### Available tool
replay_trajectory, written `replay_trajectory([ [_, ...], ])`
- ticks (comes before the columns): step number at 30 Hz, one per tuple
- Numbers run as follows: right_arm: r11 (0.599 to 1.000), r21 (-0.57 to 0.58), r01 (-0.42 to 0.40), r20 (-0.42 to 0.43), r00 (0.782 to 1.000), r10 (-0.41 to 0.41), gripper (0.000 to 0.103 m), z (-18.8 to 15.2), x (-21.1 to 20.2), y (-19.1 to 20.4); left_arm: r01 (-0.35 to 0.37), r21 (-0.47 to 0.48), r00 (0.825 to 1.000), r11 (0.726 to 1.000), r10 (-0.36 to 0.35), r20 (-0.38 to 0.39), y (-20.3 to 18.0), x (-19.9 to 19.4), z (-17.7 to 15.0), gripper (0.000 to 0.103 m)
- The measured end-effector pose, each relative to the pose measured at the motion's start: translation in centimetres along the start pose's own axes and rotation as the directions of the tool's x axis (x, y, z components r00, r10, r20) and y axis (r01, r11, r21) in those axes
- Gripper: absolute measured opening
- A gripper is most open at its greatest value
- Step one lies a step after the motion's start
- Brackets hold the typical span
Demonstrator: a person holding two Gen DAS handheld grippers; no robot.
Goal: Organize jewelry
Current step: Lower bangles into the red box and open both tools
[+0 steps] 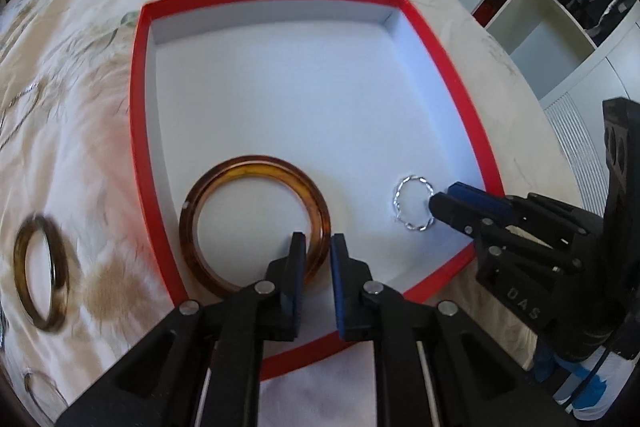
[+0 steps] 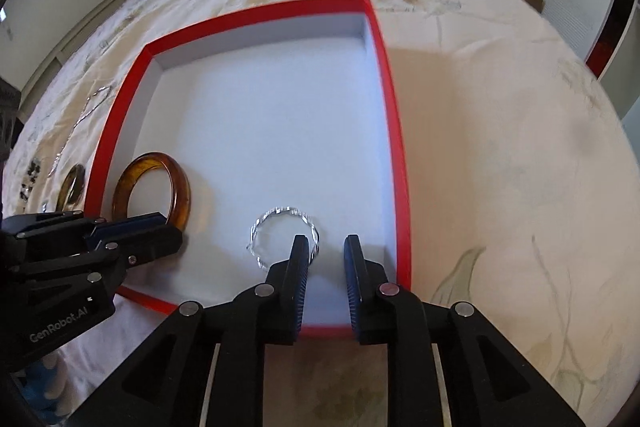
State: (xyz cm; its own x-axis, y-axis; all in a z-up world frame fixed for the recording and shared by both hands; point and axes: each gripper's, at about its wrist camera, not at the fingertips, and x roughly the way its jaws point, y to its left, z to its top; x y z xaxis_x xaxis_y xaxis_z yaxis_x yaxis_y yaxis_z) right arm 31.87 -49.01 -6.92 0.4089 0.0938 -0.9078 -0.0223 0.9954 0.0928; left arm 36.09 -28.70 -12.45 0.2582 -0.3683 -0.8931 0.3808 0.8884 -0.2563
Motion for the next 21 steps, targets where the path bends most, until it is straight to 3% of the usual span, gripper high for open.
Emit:
replay_trajectory([
  [4, 0.999, -0.038, 0.024, -0.049, 0.998, -0.026, 0.019, -1.0, -0.3, 0.7, 0.008, -0.028, 1.000, 1.000, -0.009, -0.029, 0.4, -0.6, -1.7, 0.021],
  [16, 0.998, -0.065, -0.021, -0.126, 0.992, 0.013, 0.019, -3.7, -2.5, 2.4, 0.015, -0.088, 0.997, 0.996, -0.021, -0.068, 1.6, -3.3, -6.5, 0.024],
  [21, 0.997, -0.082, -0.010, -0.137, 0.991, -0.001, 0.020, -4.7, -3.7, 3.3, 0.000, -0.063, 0.999, 0.998, -0.003, -0.050, 1.2, -4.4, -7.6, 0.024],
])
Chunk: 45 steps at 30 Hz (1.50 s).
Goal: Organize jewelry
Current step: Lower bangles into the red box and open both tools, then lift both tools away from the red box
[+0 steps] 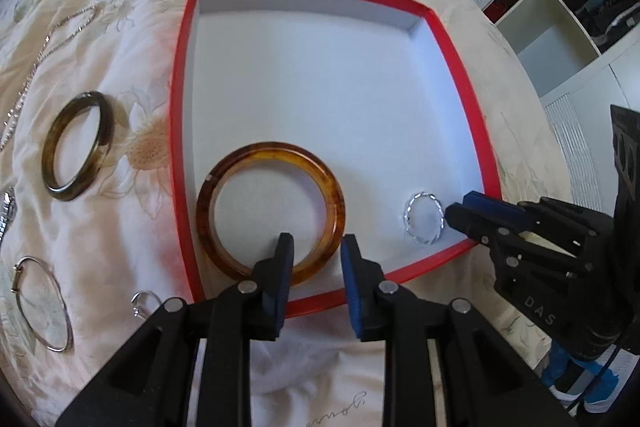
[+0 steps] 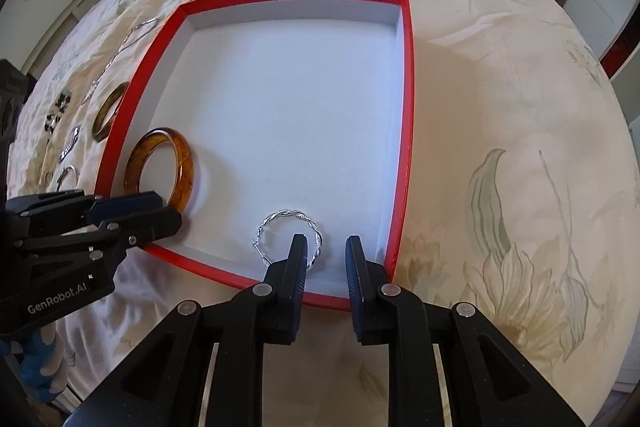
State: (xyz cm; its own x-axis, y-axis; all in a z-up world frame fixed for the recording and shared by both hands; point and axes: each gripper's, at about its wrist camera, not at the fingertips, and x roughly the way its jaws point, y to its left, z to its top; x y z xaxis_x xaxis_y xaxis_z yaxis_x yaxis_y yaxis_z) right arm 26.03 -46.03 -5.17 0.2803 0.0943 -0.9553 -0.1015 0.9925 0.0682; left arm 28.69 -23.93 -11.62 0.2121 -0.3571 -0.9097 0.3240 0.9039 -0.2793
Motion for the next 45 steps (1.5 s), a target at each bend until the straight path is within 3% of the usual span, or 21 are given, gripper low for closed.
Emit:
replay_trajectory([
  [3, 1.000, 0.002, 0.013, 0.001, 1.000, -0.013, 0.024, -0.5, -0.7, 0.3, 0.005, 0.012, 0.999, 1.000, -0.006, 0.040, 0.3, -0.8, 0.2, 0.029],
  [5, 1.000, 0.005, 0.005, 0.030, 1.000, -0.005, 0.042, -0.9, -1.6, 0.5, 0.012, 0.011, 0.997, 1.000, -0.013, 0.071, 0.3, -1.6, 0.6, 0.033],
  [6, 1.000, 0.008, 0.010, 0.050, 0.999, -0.011, 0.046, -1.1, -2.1, 0.6, 0.016, 0.013, 0.996, 1.000, -0.017, 0.090, 0.4, -2.2, 0.8, 0.034],
  [11, 0.998, 0.065, 0.000, 0.145, 0.989, -0.010, 0.048, -1.9, -5.4, 0.7, 0.042, 0.036, 0.979, 0.998, -0.048, 0.198, 0.3, -7.2, 1.1, 0.034],
  [14, 0.997, 0.071, 0.007, 0.192, 0.981, -0.020, 0.048, -2.2, -8.1, 0.9, 0.029, 0.040, 0.957, 0.999, -0.039, 0.286, 0.3, -11.3, 1.1, 0.034],
  [20, 0.997, 0.078, -0.003, 0.300, 0.954, -0.021, 0.049, -3.5, -14.1, 2.6, -0.085, 0.014, 0.891, 0.996, 0.070, 0.448, 3.3, -20.7, -2.2, 0.034],
  [23, 0.997, 0.068, -0.025, 0.353, 0.936, 0.000, 0.049, -4.4, -16.5, 4.3, -0.141, -0.006, 0.881, 0.990, 0.128, 0.456, 5.8, -24.1, -4.5, 0.034],
  [26, 0.997, 0.057, -0.057, 0.400, 0.916, 0.030, 0.049, -5.9, -18.5, 6.4, -0.210, -0.044, 0.854, 0.977, 0.205, 0.477, 8.8, -27.5, -7.9, 0.034],
  [29, 0.997, 0.033, -0.075, 0.427, 0.903, 0.054, 0.049, -7.4, -19.9, 8.8, -0.235, -0.080, 0.838, 0.969, 0.243, 0.489, 11.2, -29.5, -11.0, 0.034],
  [34, 0.995, -0.008, -0.099, 0.452, 0.888, 0.092, 0.049, -9.8, -21.5, 12.2, -0.208, -0.163, 0.824, 0.964, 0.263, 0.502, 15.5, -32.2, -16.1, 0.034],
  [40, 0.992, -0.038, -0.120, 0.476, 0.871, 0.123, 0.049, -11.9, -22.6, 15.1, -0.206, -0.210, 0.808, 0.956, 0.287, 0.515, 17.2, -32.6, -20.5, 0.034],
  [43, 0.990, -0.054, -0.128, 0.471, 0.871, 0.138, 0.049, -12.5, -22.4, 16.2, -0.201, -0.240, 0.803, 0.950, 0.300, 0.514, 17.5, -32.0, -21.9, 0.034],
  [45, 0.989, -0.065, -0.132, 0.462, 0.875, 0.147, 0.049, -12.8, -21.8, 16.8, -0.182, -0.258, 0.812, 0.949, 0.293, 0.505, 17.8, -31.3, -22.7, 0.034],
])
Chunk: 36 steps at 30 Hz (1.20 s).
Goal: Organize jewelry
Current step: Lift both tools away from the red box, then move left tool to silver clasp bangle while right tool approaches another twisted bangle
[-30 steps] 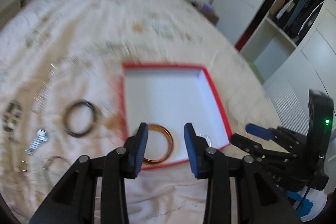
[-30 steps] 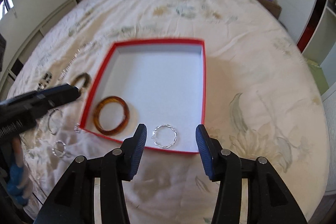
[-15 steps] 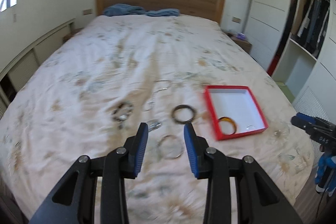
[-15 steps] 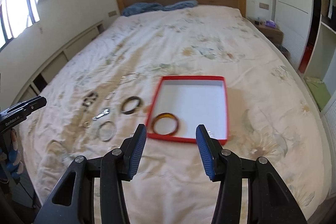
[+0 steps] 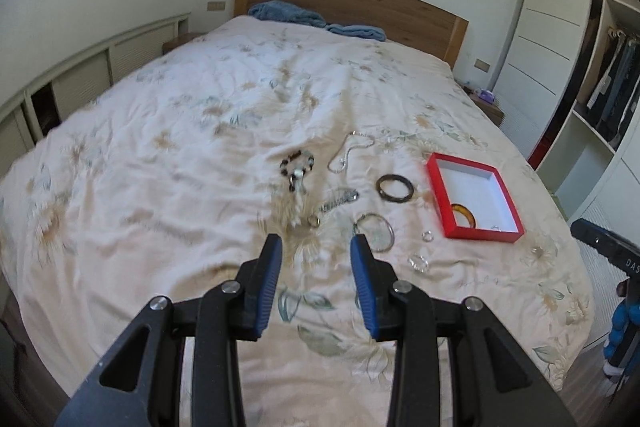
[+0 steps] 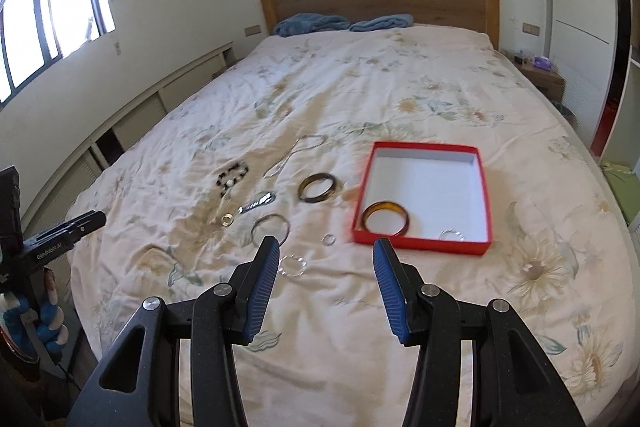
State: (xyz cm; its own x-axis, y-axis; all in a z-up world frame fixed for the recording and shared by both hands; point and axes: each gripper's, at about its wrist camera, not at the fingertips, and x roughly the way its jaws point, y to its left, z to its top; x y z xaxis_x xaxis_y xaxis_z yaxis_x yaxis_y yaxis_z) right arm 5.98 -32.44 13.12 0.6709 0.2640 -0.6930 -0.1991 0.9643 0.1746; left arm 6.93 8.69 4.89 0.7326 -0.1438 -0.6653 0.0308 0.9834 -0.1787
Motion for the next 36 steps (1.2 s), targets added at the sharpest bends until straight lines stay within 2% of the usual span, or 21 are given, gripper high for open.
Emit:
replay_trajectory([
  [3, 1.000, 0.004, -0.022, -0.017, 1.000, 0.022, 0.046, -1.0, 1.0, 0.5, 0.004, -0.019, 0.999, 1.000, -0.005, -0.032, 0.0, 1.0, -1.4, 0.034],
  [8, 0.999, 0.000, -0.045, -0.062, 0.997, 0.045, 0.034, -2.3, 3.5, 0.7, -0.004, -0.005, 0.996, 1.000, 0.003, -0.090, -0.5, 3.3, -3.3, 0.034],
  [19, 0.993, 0.035, -0.112, -0.145, 0.983, 0.116, 0.029, -3.5, 9.5, -0.4, 0.014, 0.016, 0.983, 1.000, -0.011, -0.186, -2.2, 9.0, -4.3, 0.034],
  [22, 0.991, 0.043, -0.130, -0.176, 0.975, 0.136, 0.027, -3.7, 11.3, -0.6, 0.021, 0.016, 0.977, 1.000, -0.017, -0.214, -2.7, 10.9, -4.2, 0.034],
  [28, 0.982, 0.055, -0.178, -0.232, 0.955, 0.186, 0.016, -3.9, 15.0, -0.9, 0.033, 0.015, 0.966, 0.999, -0.028, -0.258, -3.6, 14.4, -3.9, 0.033],
  [36, 0.966, 0.043, -0.256, -0.303, 0.917, 0.257, 0.016, -3.5, 20.1, -0.1, 0.056, -0.056, 0.951, 0.997, -0.070, -0.301, -4.5, 19.1, -3.0, 0.033],
])
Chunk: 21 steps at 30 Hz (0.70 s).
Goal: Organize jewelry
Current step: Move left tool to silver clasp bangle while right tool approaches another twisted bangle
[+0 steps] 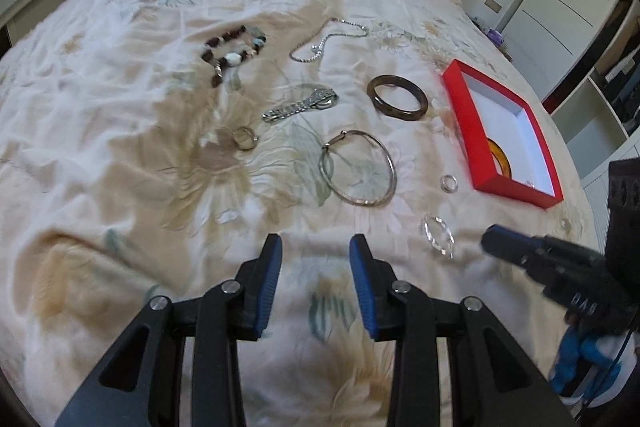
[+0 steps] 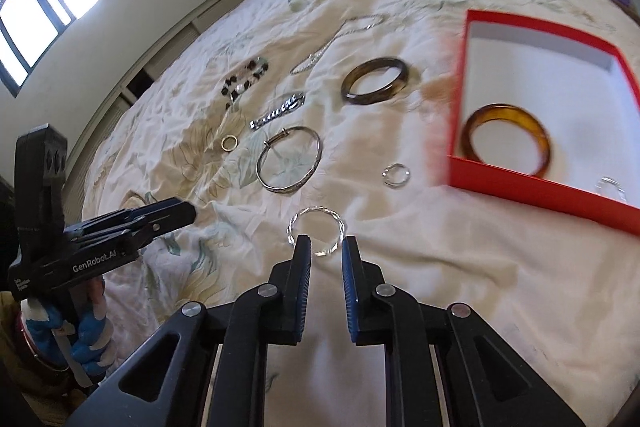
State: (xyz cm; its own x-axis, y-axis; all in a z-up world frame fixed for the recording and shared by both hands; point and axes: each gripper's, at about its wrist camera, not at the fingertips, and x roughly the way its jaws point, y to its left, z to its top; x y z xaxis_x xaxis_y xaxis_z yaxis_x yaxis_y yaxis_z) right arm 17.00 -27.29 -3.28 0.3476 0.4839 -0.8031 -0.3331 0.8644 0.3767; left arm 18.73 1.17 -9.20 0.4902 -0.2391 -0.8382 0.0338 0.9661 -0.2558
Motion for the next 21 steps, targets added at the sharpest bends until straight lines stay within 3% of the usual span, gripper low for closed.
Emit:
replay_trajectory([
  [15, 0.998, -0.037, -0.045, -0.114, 0.993, 0.041, 0.017, 0.9, 5.7, -1.8, -0.006, -0.057, 0.999, 0.998, 0.003, -0.053, -0.3, 6.9, 3.5, 0.033],
  [21, 0.996, -0.044, -0.083, -0.148, 0.986, 0.075, 0.017, 1.1, 6.5, -2.1, -0.050, -0.030, 0.991, 0.998, 0.045, -0.126, -0.7, 9.3, 4.4, 0.033],
])
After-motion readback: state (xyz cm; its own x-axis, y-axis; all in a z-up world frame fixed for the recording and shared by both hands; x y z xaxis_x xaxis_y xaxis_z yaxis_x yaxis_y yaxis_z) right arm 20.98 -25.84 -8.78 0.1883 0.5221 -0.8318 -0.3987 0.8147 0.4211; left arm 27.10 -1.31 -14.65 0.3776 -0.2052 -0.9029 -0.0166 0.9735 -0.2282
